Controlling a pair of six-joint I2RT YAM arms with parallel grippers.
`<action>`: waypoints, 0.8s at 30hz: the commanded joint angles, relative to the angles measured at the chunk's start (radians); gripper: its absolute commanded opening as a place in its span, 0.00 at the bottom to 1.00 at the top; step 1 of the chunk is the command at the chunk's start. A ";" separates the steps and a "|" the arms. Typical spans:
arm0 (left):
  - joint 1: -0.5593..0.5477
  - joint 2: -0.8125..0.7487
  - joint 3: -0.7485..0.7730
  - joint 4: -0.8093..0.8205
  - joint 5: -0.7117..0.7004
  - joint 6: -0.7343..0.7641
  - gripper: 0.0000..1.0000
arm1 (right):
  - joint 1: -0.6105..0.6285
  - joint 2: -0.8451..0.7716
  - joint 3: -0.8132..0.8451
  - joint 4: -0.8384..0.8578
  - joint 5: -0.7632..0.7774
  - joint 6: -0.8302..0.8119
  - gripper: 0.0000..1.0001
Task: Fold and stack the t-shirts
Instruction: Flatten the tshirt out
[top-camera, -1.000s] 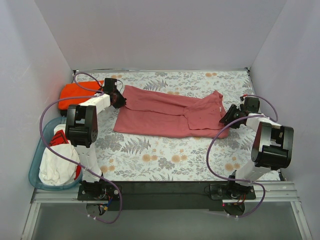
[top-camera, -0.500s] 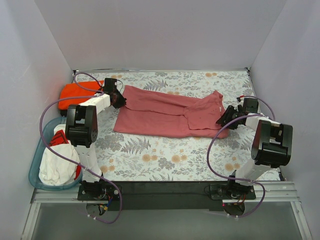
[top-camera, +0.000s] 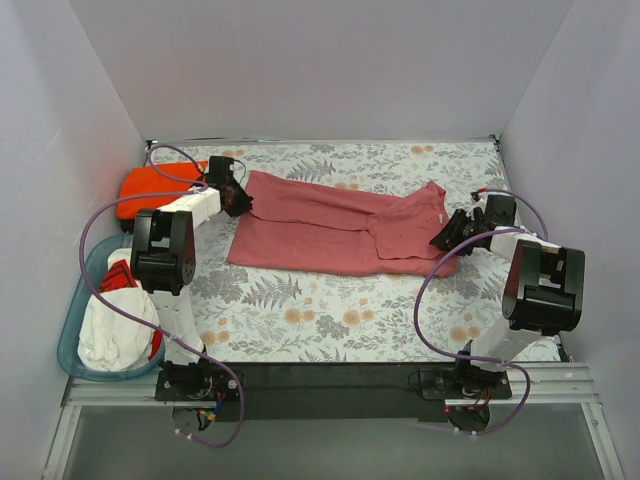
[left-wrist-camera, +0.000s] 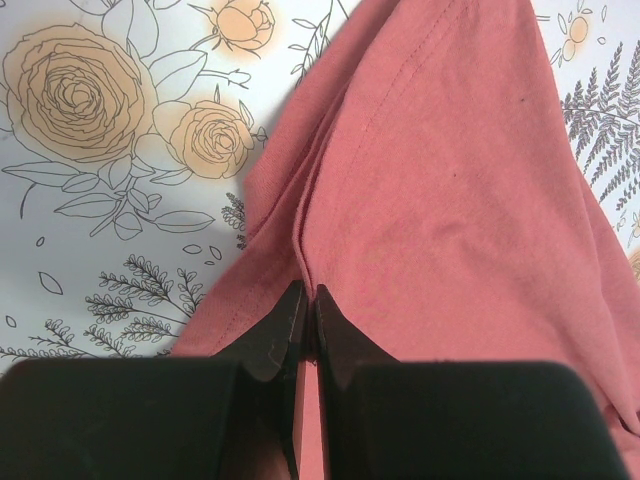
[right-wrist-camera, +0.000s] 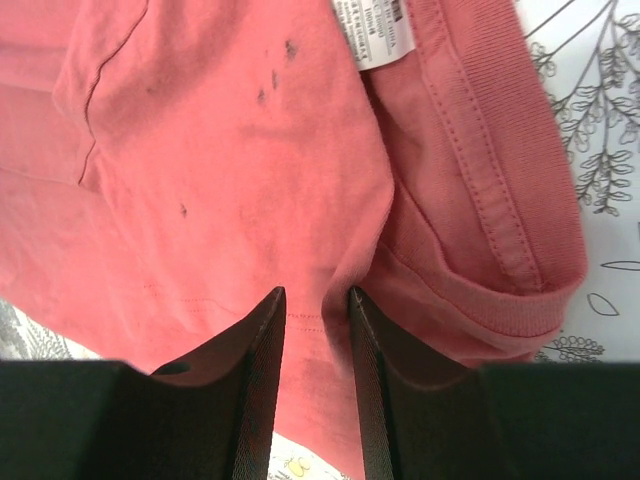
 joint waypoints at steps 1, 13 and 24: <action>0.004 -0.065 -0.001 -0.008 0.008 0.013 0.00 | -0.003 -0.009 -0.007 0.023 0.049 0.001 0.39; 0.004 -0.066 0.001 -0.010 0.038 0.013 0.00 | -0.009 0.022 0.001 0.011 -0.023 0.018 0.40; 0.004 -0.069 -0.001 -0.010 0.035 0.014 0.00 | 0.099 -0.039 0.137 -0.006 -0.059 0.019 0.40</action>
